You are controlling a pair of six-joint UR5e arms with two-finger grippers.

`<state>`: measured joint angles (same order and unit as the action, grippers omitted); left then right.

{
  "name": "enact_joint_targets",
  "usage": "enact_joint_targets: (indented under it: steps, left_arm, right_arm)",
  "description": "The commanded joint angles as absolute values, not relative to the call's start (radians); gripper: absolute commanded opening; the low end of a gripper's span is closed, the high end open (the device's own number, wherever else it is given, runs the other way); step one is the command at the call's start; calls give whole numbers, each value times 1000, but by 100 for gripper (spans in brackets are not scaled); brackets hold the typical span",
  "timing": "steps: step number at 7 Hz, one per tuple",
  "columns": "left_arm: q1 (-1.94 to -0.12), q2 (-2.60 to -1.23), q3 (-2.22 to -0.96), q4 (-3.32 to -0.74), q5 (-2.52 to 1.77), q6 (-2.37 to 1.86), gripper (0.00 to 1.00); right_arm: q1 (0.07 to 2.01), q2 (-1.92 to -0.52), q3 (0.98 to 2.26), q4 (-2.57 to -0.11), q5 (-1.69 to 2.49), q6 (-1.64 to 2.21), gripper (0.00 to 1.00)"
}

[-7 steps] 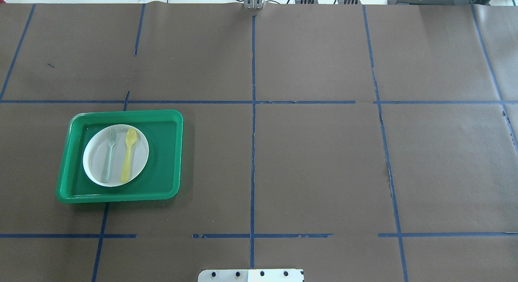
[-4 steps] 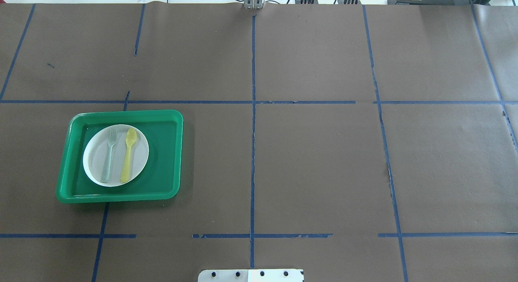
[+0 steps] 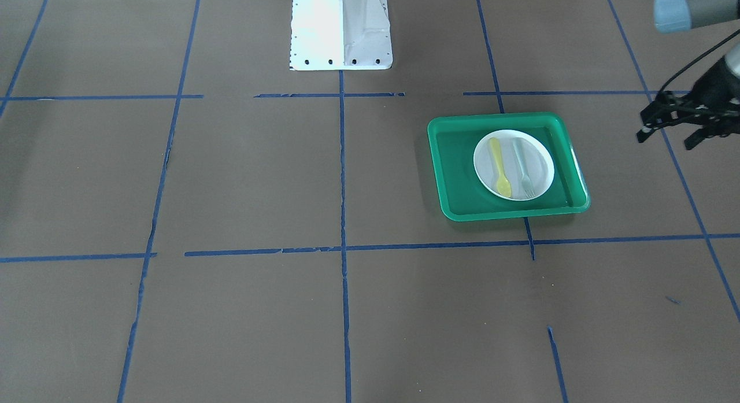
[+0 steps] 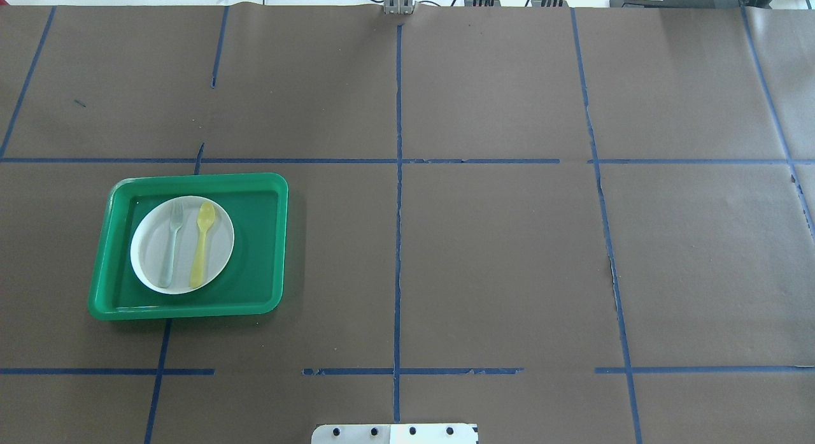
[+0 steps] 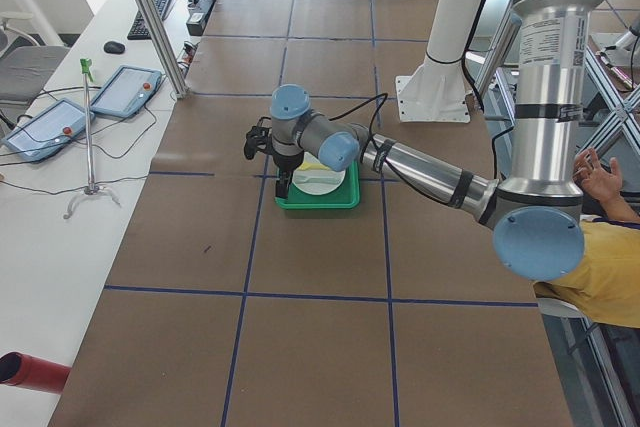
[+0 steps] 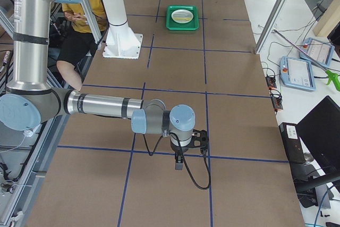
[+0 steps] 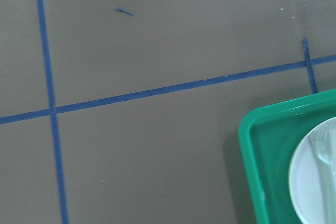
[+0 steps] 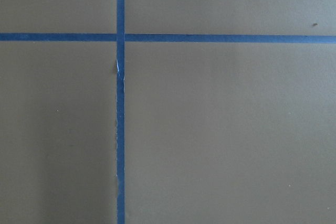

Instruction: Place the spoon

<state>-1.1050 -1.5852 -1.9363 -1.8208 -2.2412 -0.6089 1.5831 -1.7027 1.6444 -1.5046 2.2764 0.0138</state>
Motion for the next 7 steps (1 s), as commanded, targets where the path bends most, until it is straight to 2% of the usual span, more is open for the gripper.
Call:
enact_joint_targets:
  steps: [1,2,3,4,7]
  left_arm:
    - [-868,-1670,-1919,-1905,-2064,-896,100]
    - [-803,-1715,-1875,-1905,-2031,-951,96]
    - [-775,-1750,-1830,-1905,-2028,-960,74]
    - [-753,-1755,-1810,-1907,-2029,-962,58]
    - [-709,-1756,-1776,-1908,-2033,-965,56]
  right_arm:
    - [1583,-1703,1644,-1505,2276,12,100]
    - [1583,-1703,1644,-1505,2276,14,100]
    - [1583,-1703,1644,-1505,2276,14,100]
    - [1583,-1703,1644,-1503,2276,14,100]
    - [1583,-1703,1644,-1505,2276,14,100]
